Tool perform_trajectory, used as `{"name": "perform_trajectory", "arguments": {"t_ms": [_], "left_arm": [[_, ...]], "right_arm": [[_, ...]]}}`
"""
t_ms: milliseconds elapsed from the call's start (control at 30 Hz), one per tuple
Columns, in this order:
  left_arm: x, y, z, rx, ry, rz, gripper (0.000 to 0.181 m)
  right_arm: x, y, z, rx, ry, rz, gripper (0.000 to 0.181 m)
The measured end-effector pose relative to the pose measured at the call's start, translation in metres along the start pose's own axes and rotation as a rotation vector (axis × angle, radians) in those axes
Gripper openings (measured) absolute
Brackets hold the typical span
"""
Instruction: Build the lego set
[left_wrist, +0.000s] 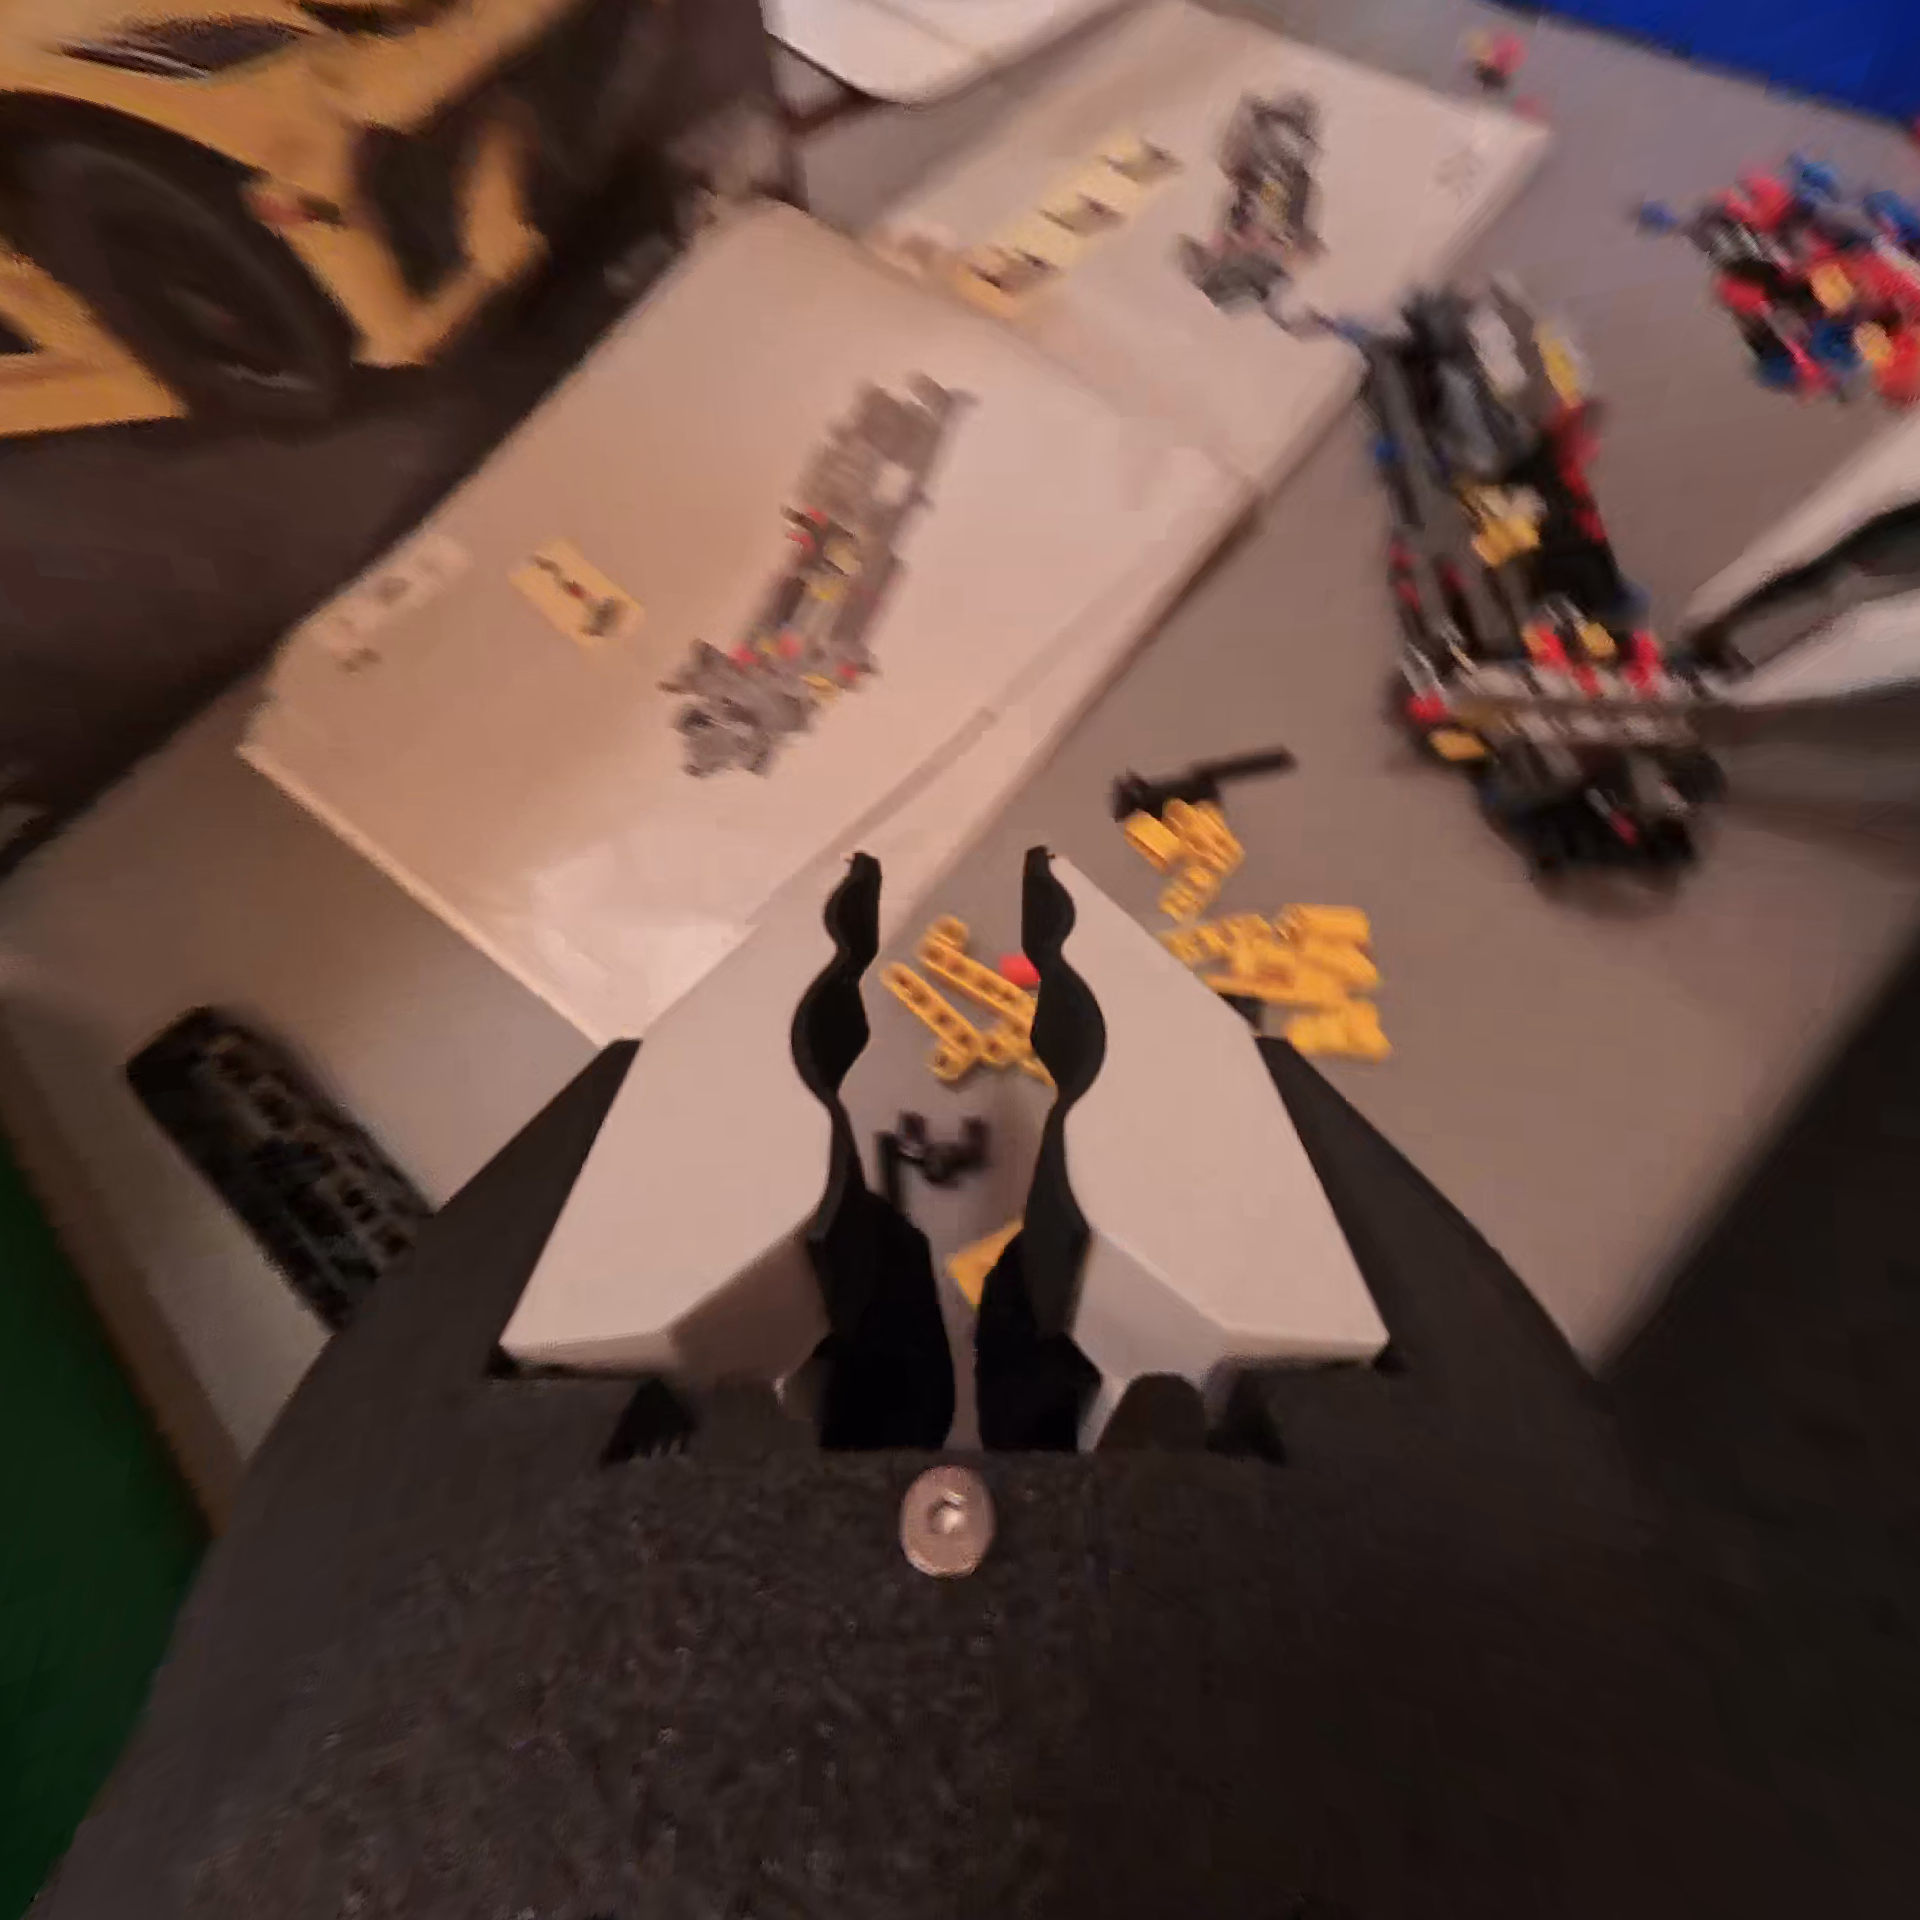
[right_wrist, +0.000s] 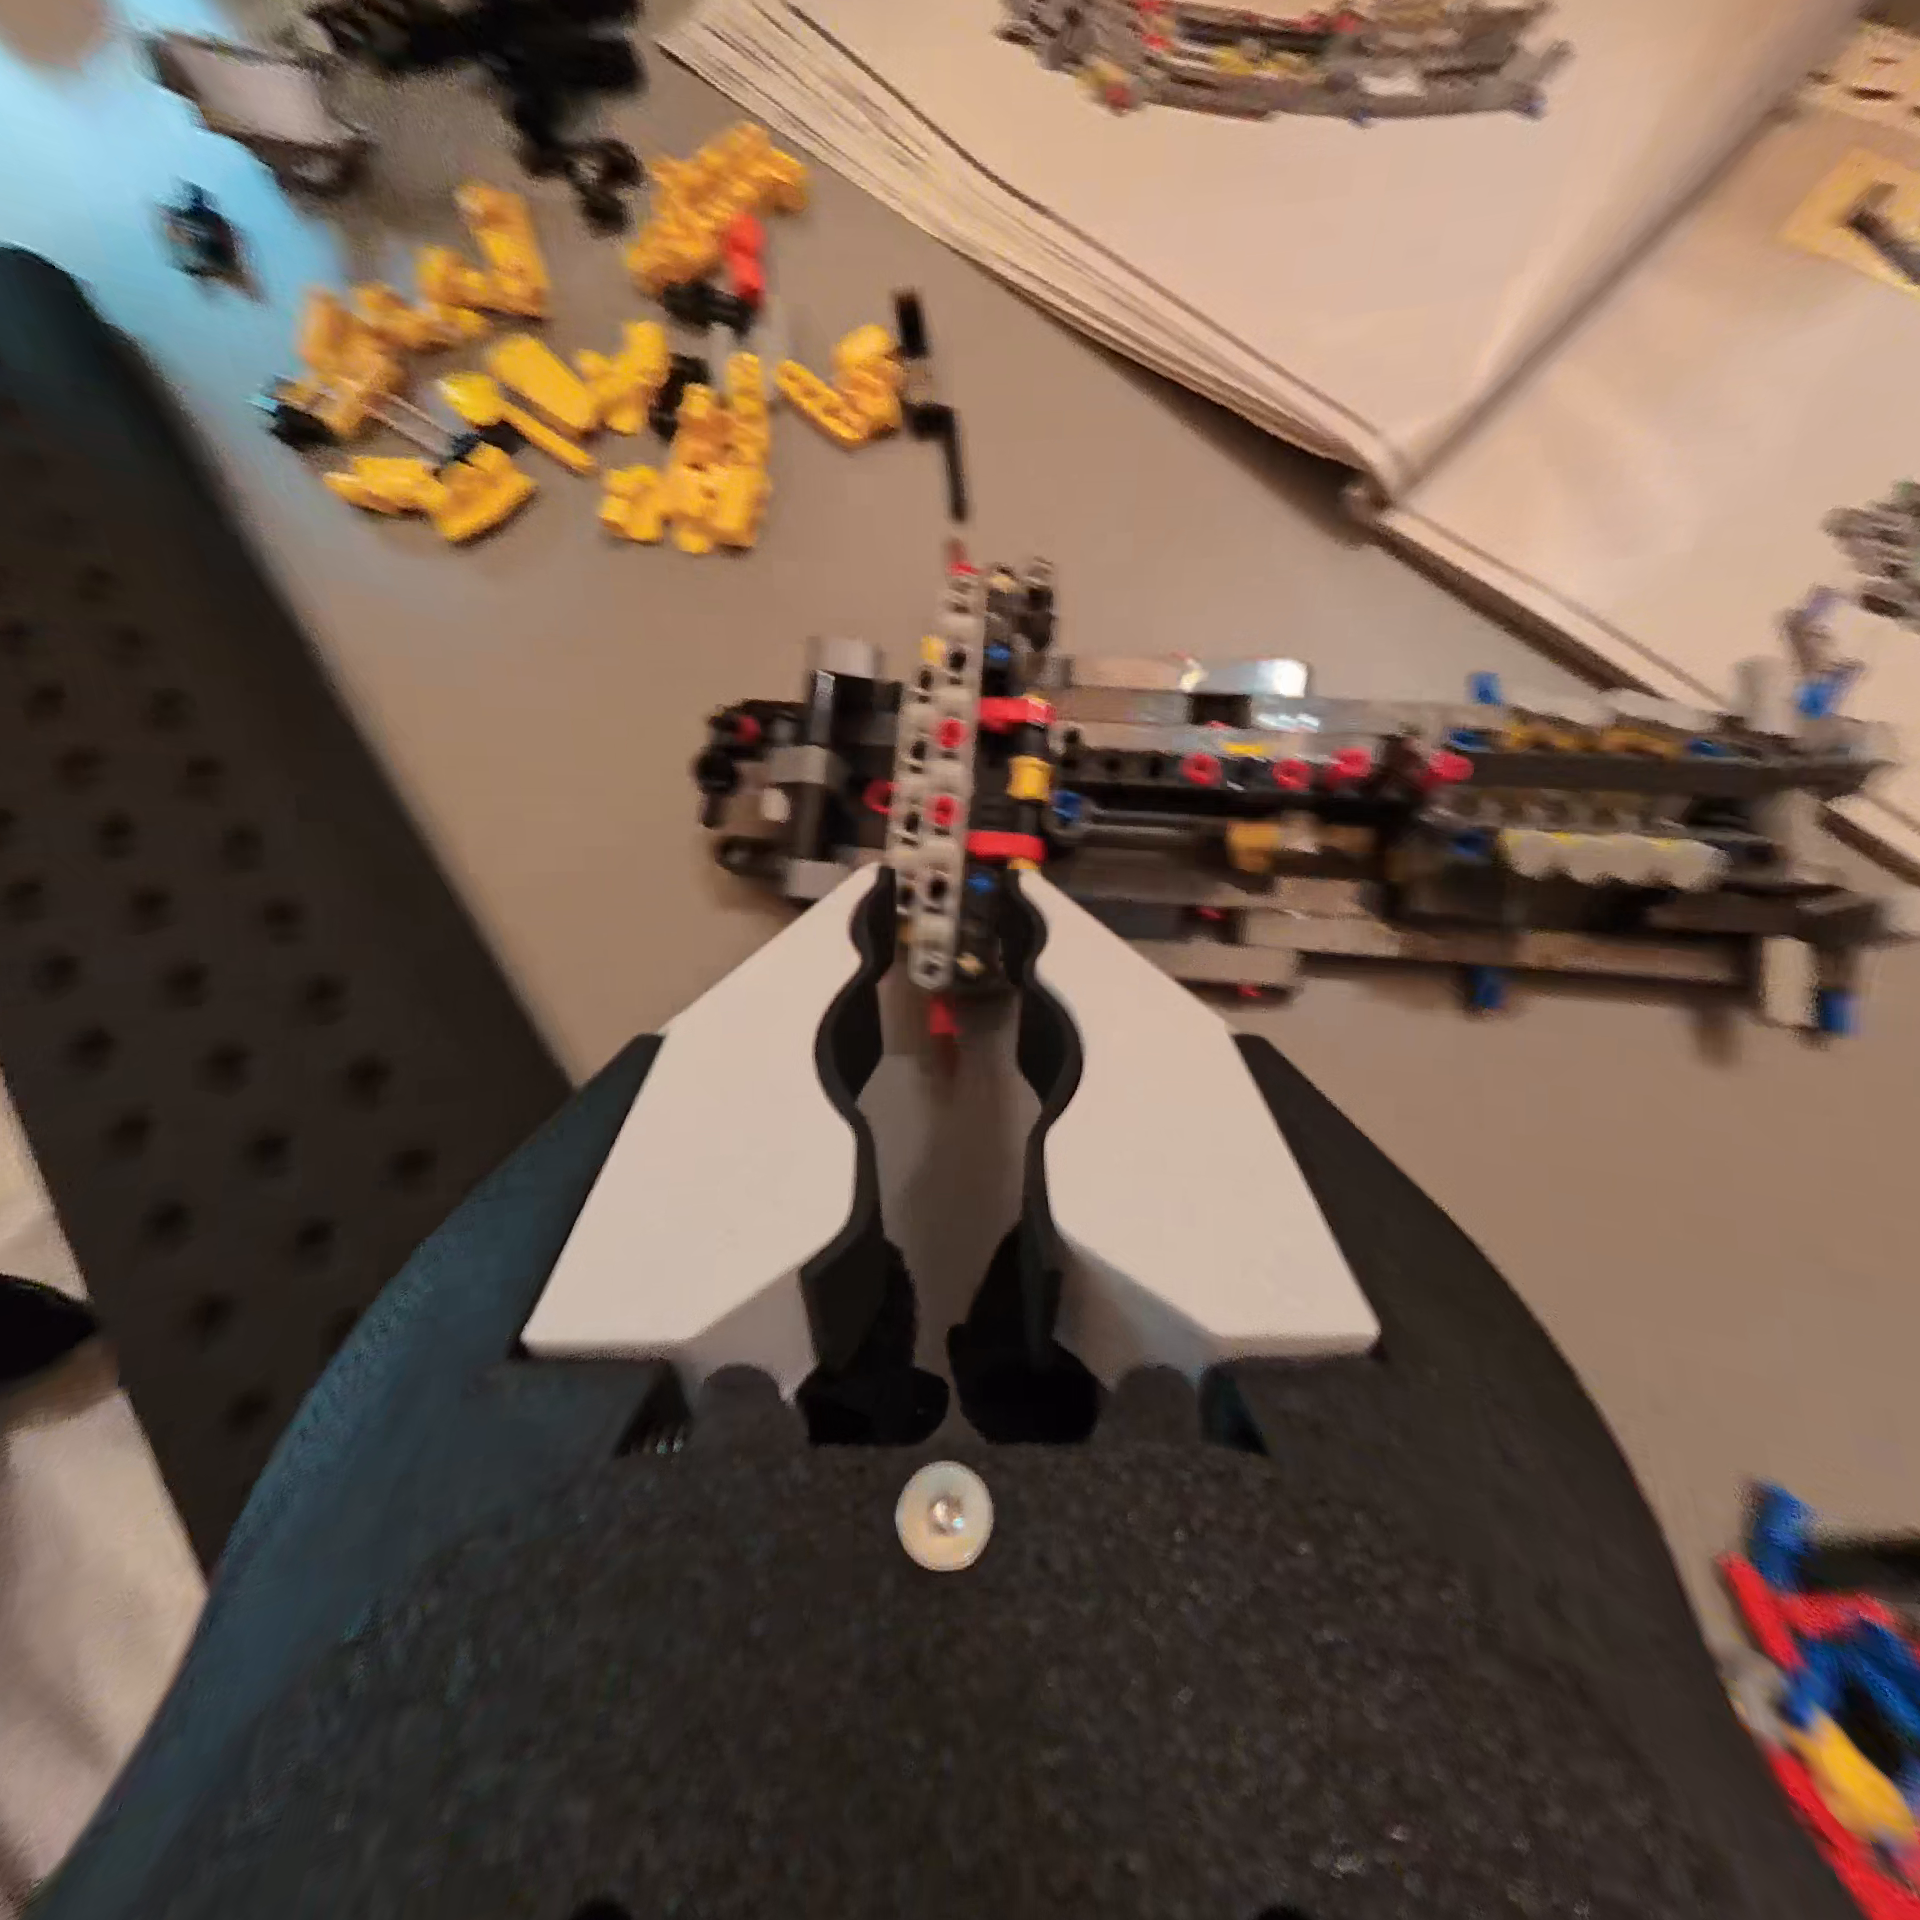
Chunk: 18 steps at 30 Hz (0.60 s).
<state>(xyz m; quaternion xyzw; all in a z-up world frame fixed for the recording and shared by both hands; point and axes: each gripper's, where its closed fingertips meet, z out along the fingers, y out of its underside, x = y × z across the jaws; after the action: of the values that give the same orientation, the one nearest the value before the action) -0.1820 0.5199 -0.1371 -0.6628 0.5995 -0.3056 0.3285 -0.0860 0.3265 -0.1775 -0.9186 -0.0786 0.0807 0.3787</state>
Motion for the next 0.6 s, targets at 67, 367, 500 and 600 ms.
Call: {"name": "perform_trajectory", "arguments": {"t_ms": [67,367,500,600], "left_arm": [[0.029,0.013,-0.002,-0.052,0.078,0.094,0.026],[0.067,0.053,0.015,-0.304,0.123,0.263,0.028],[0.068,0.055,0.024,-0.329,0.086,0.309,0.029],[0.072,0.058,0.032,-0.355,0.113,0.308,0.026]], "right_arm": [[-0.013,-0.005,0.009,0.011,-0.053,0.002,0.019],[-0.025,-0.029,0.018,0.068,-0.104,0.010,0.019],[0.003,0.001,-0.006,0.023,0.036,0.016,0.025],[0.005,0.022,-0.002,-0.036,0.060,0.004,0.028]]}}
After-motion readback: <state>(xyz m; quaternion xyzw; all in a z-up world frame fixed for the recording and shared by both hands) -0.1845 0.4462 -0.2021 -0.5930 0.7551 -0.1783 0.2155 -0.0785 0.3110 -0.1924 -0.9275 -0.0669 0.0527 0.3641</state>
